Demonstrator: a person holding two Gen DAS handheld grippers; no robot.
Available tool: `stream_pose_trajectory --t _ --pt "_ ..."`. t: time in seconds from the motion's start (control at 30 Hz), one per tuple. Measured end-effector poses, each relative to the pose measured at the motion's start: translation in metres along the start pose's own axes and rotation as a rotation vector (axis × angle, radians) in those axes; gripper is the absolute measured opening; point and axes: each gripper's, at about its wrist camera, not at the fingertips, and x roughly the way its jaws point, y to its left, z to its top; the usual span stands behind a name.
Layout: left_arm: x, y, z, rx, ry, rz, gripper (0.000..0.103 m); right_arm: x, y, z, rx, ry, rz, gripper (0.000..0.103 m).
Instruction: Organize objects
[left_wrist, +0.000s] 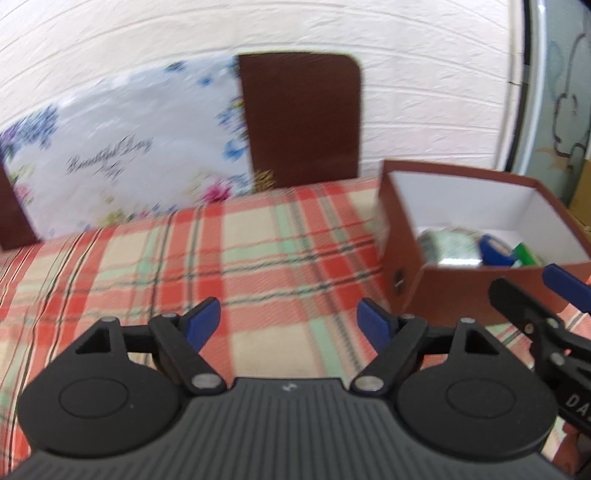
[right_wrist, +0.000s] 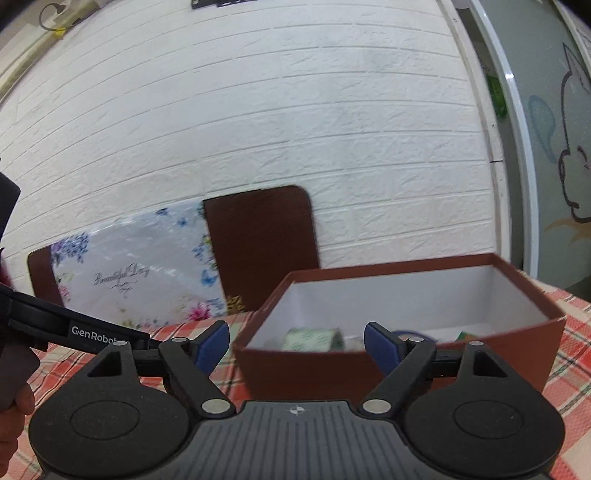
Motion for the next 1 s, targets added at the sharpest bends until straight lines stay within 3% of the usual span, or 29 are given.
stream_pose_trajectory --t 0.3,0.43,1.0 --pt "0.000 0.047 -0.033 -0.060 0.028 0.095 0.086 0.002 0.037 -0.015 -0.018 0.093 0.059 0.082" --pt "-0.002 0.062 -0.045 -0.080 0.034 0.134 0.092 0.003 0.049 -0.018 -0.022 0.113 0.072 0.082" --pt "0.012 0.107 -0.085 -0.159 0.119 0.156 0.094 0.013 0.105 -0.048 -0.107 0.244 0.145 0.084"
